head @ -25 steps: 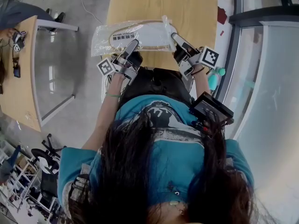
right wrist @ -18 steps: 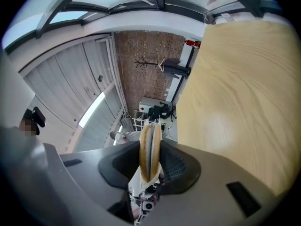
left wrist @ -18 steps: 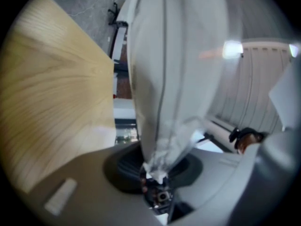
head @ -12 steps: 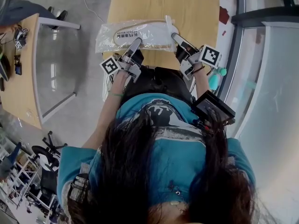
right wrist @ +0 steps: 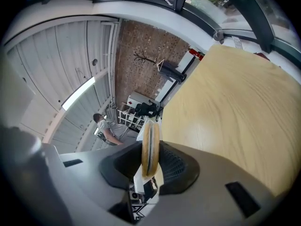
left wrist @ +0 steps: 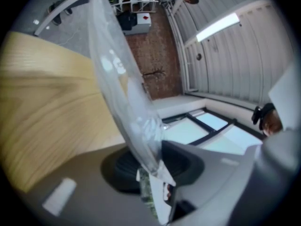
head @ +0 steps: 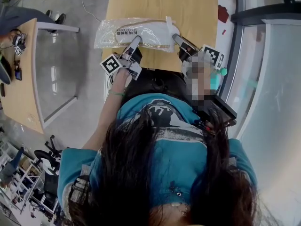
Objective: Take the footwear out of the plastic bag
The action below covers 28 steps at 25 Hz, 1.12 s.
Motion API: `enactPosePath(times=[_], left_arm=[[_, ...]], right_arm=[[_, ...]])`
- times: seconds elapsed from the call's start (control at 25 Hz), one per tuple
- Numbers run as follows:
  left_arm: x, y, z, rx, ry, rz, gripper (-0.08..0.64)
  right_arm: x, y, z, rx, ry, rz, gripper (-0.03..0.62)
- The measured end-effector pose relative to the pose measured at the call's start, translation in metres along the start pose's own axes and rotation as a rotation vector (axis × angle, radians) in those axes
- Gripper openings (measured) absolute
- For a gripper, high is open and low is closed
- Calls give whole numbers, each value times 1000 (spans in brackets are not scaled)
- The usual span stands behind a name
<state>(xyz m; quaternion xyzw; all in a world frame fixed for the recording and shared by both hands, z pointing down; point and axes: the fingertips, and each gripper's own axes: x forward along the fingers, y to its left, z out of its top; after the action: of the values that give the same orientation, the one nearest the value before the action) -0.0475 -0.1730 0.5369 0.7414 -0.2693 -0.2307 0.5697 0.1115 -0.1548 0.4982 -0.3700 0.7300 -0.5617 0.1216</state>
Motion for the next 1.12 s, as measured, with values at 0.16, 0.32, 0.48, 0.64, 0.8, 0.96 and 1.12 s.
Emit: enactPosePath(times=[0.16, 0.32, 0.48, 0.64, 0.8, 0.96, 1.12], left_arm=[[-5, 11, 21, -11, -74, 44, 115], [1, 12, 27, 28, -59, 60, 114], [9, 18, 32, 41, -59, 98, 114], [10, 26, 39, 28, -62, 128, 115], [16, 30, 46, 18, -64, 133, 117], [13, 40, 63, 20, -101, 190, 92], [5, 50, 81, 40, -125, 239, 26]], right_arm=[[-5, -5, 9, 7, -1, -26, 100], [-6, -9, 17, 2, -8, -32, 97], [-7, -12, 27, -18, -27, -68, 97], [-7, -9, 35, -50, -35, -89, 95], [-10, -7, 44, -64, -56, -102, 94], [-19, -7, 60, -70, -108, -130, 92], [-28, -3, 76, -92, -154, -148, 91]])
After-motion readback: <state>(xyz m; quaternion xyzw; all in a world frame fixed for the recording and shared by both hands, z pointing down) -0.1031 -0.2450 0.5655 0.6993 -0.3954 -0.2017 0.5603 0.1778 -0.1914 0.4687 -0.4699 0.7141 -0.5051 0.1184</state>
